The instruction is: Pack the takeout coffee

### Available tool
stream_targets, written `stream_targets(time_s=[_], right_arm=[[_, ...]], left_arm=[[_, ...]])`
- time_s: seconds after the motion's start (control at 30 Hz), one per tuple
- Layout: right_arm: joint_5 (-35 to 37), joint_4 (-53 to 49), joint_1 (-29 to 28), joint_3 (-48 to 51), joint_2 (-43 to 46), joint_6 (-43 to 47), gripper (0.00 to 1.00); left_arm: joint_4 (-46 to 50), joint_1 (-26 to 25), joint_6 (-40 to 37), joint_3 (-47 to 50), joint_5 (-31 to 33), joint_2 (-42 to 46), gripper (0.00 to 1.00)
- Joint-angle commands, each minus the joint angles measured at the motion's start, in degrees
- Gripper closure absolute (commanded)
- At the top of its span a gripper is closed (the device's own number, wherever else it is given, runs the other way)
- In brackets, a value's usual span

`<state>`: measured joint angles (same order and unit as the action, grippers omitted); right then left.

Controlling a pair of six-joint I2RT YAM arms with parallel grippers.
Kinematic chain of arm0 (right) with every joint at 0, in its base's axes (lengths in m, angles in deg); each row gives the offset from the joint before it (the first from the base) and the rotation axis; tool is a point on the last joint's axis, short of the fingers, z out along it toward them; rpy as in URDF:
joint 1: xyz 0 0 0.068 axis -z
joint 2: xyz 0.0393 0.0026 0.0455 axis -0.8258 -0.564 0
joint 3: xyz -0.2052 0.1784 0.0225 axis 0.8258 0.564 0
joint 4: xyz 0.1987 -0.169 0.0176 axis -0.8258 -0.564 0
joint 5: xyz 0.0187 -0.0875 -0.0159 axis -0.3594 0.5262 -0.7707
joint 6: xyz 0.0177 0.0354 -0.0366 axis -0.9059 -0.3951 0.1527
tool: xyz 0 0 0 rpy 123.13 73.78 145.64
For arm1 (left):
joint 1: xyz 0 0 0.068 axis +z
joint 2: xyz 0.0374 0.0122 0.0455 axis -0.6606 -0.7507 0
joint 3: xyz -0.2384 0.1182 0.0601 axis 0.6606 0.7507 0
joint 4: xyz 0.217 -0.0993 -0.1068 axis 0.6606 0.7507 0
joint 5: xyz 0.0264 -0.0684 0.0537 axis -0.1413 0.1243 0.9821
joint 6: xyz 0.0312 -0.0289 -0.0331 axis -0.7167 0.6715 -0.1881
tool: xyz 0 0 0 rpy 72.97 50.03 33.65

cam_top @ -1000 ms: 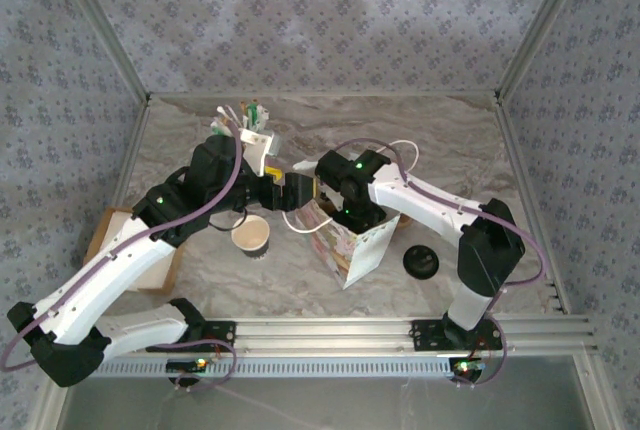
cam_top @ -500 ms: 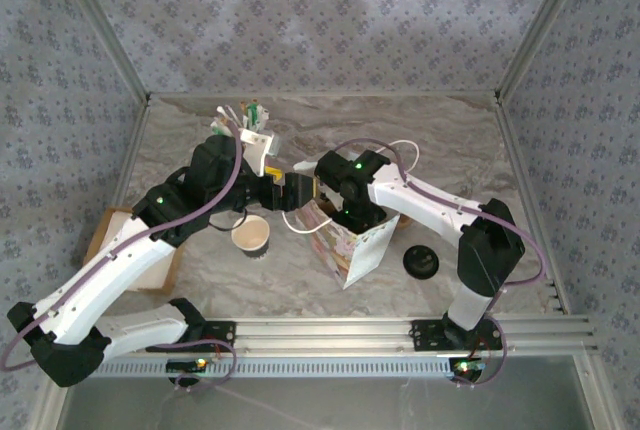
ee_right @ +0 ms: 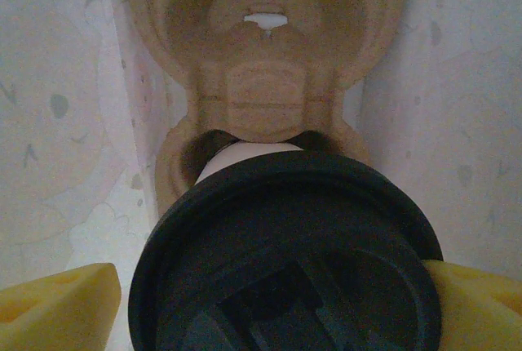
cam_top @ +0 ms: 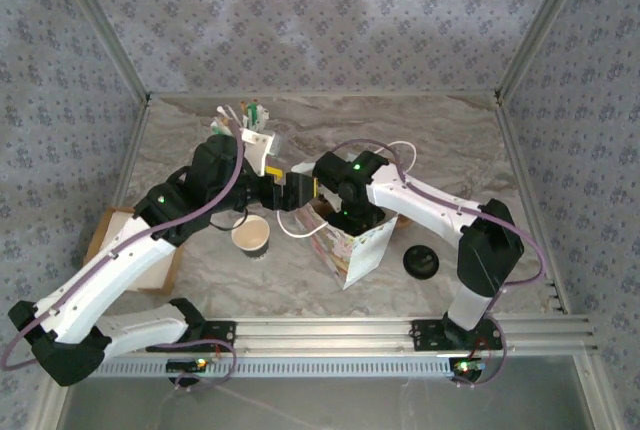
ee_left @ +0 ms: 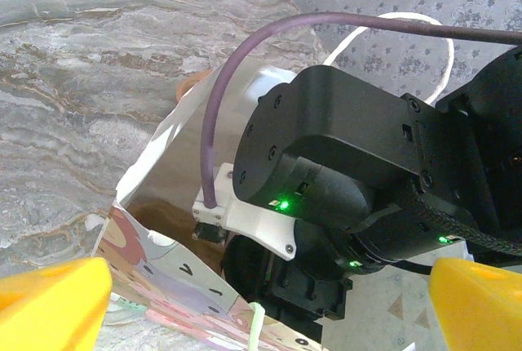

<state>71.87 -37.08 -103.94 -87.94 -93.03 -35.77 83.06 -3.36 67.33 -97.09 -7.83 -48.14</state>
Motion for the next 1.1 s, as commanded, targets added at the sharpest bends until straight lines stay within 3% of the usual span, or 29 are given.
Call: stream_targets(time_s=[0.0,0.3,0.5,1.07], right_arm=[[-0.78,-1.12,-0.64,-1.20,-0.96,-0.29,0.06],[-0.34,-1.63,-0.88,-1.46,-0.14,-0.64,0.05],[-0.43,-1.72,-0.93,-1.64,0.92,-0.86,0.05],[-0.07,-2.38,-1.09,-2.86,2.66,-1.43,0.05]], left_arm=[[-1.15,-0.35,-0.77,-0.06,0.22,-0.05,0.01],[-0.84,-0.31,-0.65,0.51,1.01,0.13,0.01],[3.23,-0.23,0.57,0.07,8.40,-0.22,0.00],[4.26,-0.21,1.11,0.51,9.01,-1.63,0.02]])
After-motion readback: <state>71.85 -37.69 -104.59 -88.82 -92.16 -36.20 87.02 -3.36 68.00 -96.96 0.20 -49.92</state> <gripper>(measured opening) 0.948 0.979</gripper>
